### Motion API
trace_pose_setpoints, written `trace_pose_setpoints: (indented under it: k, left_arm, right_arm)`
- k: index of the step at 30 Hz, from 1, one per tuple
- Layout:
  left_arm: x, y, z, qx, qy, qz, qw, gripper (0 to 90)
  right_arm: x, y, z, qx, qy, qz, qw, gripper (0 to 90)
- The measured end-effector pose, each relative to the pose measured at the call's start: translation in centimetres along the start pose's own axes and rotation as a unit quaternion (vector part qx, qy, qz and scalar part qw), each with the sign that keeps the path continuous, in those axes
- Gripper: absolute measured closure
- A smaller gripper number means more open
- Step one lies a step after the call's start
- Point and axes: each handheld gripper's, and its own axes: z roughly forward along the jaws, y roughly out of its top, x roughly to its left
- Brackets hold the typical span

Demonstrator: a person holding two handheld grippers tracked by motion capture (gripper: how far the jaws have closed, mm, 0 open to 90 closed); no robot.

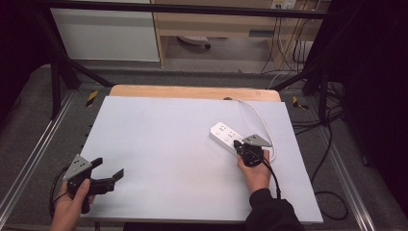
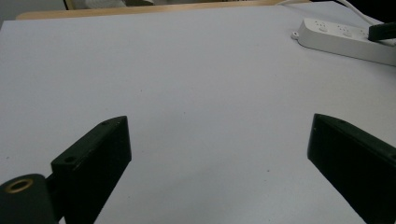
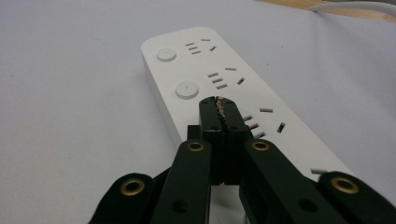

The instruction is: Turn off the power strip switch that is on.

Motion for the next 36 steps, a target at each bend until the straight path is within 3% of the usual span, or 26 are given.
trace_pose_setpoints:
  k: [13, 36]
  left_arm:
    - [0.07, -0.01, 0.01, 0.001, -0.001, -0.001, 1.0000, 6.2]
    - [0.08, -0.05, 0.07, 0.003, 0.000, -0.003, 1.0000, 6.2]
  right_arm:
    - [-0.25, -0.05, 0.01, -0.002, 0.009, 0.013, 0.9999, 90.0]
    - [-0.27, 0.06, -0.02, -0.011, 0.011, 0.014, 0.9998, 90.0]
